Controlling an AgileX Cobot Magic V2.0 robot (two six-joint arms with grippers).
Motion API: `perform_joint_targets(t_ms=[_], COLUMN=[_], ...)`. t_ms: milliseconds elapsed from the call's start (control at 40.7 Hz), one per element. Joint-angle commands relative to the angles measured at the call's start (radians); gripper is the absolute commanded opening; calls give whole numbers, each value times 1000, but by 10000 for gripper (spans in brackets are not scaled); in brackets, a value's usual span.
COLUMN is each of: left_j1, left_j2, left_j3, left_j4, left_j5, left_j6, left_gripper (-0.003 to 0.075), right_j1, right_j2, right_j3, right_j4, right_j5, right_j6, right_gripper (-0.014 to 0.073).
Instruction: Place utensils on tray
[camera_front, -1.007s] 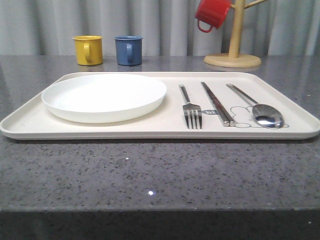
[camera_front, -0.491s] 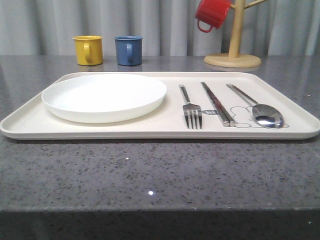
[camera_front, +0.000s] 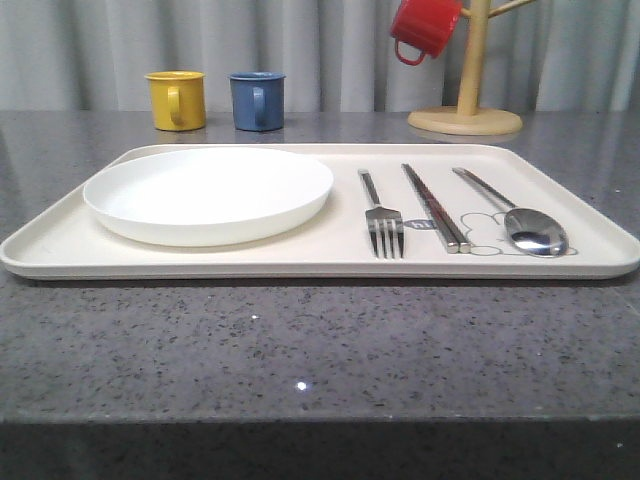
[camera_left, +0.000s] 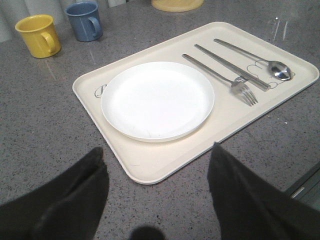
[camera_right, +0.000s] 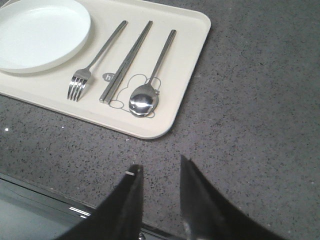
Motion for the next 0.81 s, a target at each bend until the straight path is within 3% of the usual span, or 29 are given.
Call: perform_joint_targets(t_ms=[0,196,295,786], left_j1=[-6,-6,-6,-6], left_j2=[5,5,5,5], left_j3=[-28,-28,-26,-7], left_j4=[-23,-23,-23,-25], left_j5=[-88,-88,-88,-95], left_j6=[-10,-10,-10,-10], left_gripper=[343,98,-18,-18], right_j1=[1,1,1,1], right_j2=[7,7,7,7], right_j3=[-25,-25,-25,-25], right_j4=[-7,-7,-7,-7], right_j5=[-75,-75,-75,-77], right_j6=[-9,-9,-9,-9], right_gripper=[134,-69,-124,-121])
